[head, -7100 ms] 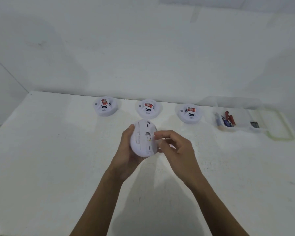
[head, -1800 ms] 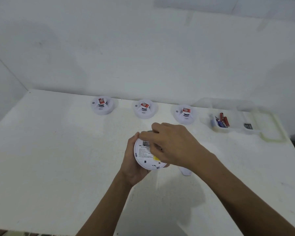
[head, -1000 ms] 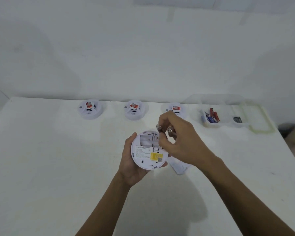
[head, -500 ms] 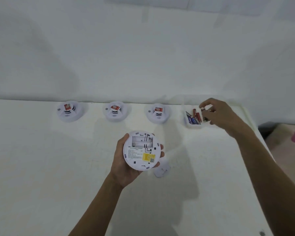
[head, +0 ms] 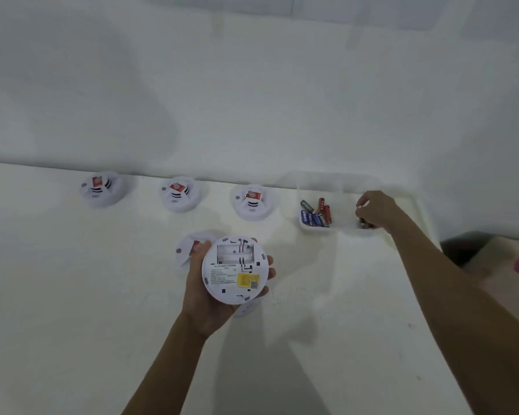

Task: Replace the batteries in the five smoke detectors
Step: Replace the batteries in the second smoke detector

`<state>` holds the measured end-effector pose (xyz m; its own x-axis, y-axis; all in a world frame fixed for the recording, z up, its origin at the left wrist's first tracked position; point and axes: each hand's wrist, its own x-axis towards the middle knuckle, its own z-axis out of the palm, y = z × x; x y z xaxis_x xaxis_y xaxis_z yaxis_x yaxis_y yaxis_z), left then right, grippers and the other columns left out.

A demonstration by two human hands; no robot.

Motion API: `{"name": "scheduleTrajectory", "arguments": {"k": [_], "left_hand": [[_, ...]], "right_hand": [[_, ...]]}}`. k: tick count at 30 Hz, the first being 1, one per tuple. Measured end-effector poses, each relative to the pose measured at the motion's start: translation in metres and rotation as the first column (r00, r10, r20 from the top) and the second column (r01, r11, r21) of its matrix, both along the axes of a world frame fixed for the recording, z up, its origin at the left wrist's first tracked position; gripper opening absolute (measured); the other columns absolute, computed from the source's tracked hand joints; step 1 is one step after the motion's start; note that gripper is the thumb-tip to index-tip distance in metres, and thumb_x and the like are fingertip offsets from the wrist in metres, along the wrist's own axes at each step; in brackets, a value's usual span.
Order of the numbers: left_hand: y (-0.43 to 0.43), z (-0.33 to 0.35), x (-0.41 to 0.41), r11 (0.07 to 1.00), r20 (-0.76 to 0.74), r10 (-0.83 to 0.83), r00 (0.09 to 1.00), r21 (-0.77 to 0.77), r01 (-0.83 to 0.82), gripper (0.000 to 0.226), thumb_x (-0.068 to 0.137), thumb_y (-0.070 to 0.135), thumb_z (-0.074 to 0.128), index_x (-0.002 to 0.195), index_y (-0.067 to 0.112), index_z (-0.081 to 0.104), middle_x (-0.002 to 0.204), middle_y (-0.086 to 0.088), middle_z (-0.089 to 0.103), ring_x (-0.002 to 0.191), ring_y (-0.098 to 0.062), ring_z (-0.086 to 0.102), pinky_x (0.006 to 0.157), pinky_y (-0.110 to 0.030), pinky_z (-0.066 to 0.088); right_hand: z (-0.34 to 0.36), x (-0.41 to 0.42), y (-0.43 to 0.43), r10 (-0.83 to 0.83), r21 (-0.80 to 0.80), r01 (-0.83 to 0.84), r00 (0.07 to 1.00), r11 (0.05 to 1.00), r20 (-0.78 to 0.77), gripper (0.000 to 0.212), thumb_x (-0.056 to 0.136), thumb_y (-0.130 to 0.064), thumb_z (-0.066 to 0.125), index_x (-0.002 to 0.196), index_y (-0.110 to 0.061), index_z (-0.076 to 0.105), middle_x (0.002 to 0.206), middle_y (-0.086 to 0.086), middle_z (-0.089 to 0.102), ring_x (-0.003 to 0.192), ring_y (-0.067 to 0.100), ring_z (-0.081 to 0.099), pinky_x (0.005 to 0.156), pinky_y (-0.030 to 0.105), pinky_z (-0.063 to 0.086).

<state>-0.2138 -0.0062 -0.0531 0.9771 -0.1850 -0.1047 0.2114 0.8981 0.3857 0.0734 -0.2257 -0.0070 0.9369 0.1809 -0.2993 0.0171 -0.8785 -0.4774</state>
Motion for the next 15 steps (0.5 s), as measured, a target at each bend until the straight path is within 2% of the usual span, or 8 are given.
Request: {"name": "scheduleTrajectory", "arguments": {"k": [5, 9, 12, 15], "left_hand": [[-0.02, -0.003, 0.011, 1.0, 0.034, 0.006, 0.999, -0.007, -0.005, 0.072, 0.093, 0.057, 0.039, 0.145, 0.008, 0.032, 0.146, -0.026, 0.034, 0.135, -0.042, 0.032, 0.112, -0.051, 0.025], [-0.031, -0.006, 0.018, 1.0, 0.023, 0.006, 1.0, -0.019, -0.005, 0.072, 0.093, 0.057, 0.037, 0.145, 0.008, 0.031, 0.146, -0.026, 0.034, 0.135, -0.043, 0.031, 0.112, -0.051, 0.025], [-0.037, -0.006, 0.022, 1.0, 0.015, 0.012, 1.0, -0.018, -0.011, 0.071, 0.093, 0.056, 0.04, 0.145, 0.007, 0.032, 0.146, -0.027, 0.034, 0.134, -0.043, 0.032, 0.112, -0.051, 0.026], [-0.041, -0.006, 0.026, 1.0, 0.011, 0.014, 1.0, -0.018, -0.014, 0.072, 0.092, 0.057, 0.04, 0.144, 0.008, 0.033, 0.146, -0.027, 0.035, 0.135, -0.043, 0.032, 0.111, -0.051, 0.027]], "right_hand": [[-0.011, 0.004, -0.001, 0.126, -0.08, -0.127, 0.992, 0.989, -0.016, 0.025, 0.082, 0.0, 0.059, 0.107, 0.0, 0.065, 0.099, 0.014, 0.063, 0.104, 0.031, 0.059, 0.075, 0.028, 0.045], [-0.016, 0.009, -0.003, 0.201, -0.165, -0.193, 0.979, 0.967, 0.035, 0.027, 0.084, -0.006, 0.06, 0.111, -0.005, 0.064, 0.115, 0.015, 0.062, 0.103, 0.031, 0.059, 0.074, 0.028, 0.044], [-0.012, 0.011, -0.003, 0.233, -0.141, -0.207, 0.951, 0.968, 0.202, 0.026, 0.086, -0.01, 0.055, 0.112, -0.007, 0.061, 0.111, 0.015, 0.06, 0.091, 0.031, 0.06, 0.07, 0.028, 0.042], [-0.002, 0.006, 0.008, 0.357, -0.082, -0.355, 0.846, 0.931, 0.397, 0.022, 0.089, -0.011, 0.054, 0.11, -0.007, 0.062, 0.102, 0.014, 0.06, 0.089, 0.029, 0.06, 0.076, 0.032, 0.046]]}}
